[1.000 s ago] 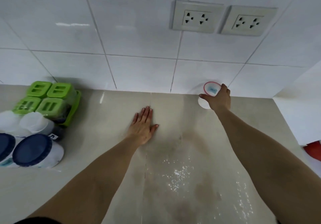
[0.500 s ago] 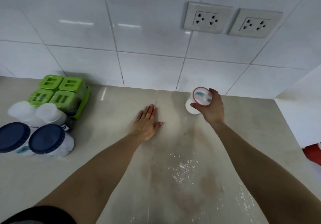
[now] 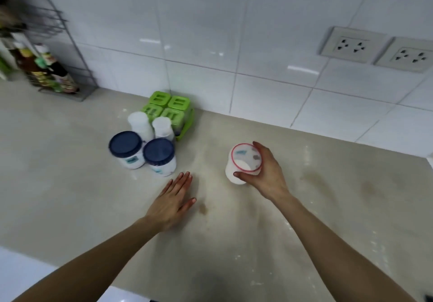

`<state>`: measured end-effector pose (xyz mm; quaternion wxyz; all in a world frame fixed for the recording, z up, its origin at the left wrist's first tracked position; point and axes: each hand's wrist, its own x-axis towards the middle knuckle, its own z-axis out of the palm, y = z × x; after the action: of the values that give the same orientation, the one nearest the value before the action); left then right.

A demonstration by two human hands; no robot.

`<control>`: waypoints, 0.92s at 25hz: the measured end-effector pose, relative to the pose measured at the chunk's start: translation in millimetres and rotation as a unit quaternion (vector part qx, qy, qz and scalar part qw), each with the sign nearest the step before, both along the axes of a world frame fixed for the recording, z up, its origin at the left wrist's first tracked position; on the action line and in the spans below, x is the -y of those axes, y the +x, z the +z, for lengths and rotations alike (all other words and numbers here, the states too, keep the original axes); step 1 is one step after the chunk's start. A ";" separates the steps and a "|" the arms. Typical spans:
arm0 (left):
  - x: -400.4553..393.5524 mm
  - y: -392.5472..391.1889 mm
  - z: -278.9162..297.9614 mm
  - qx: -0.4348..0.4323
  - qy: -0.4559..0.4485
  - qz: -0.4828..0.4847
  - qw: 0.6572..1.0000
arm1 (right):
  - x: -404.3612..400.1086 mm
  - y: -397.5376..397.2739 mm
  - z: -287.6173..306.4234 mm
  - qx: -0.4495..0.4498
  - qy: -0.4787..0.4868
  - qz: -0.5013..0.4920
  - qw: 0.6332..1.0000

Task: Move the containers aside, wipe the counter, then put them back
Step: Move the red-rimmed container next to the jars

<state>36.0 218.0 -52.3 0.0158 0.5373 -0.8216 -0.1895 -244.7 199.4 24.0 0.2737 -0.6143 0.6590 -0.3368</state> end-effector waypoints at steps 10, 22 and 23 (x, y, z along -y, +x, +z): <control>-17.1 187.0 -17.4 0.063 -0.046 0.096 0.992 | -27.2 205.1 -30.3 0.047 0.030 0.075 0.996; -7.5 220.6 -39.1 0.047 -0.098 0.088 0.990 | -19.3 310.5 -44.9 0.064 0.023 -0.064 0.996; -7.3 222.0 -39.8 0.046 -0.100 0.088 0.990 | -19.6 315.0 -45.7 0.063 0.020 -0.073 0.995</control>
<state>258.0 225.3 -92.1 0.0479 0.6116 -0.7857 -0.0795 70.3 219.0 -21.7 0.3017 -0.5362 0.6904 -0.3806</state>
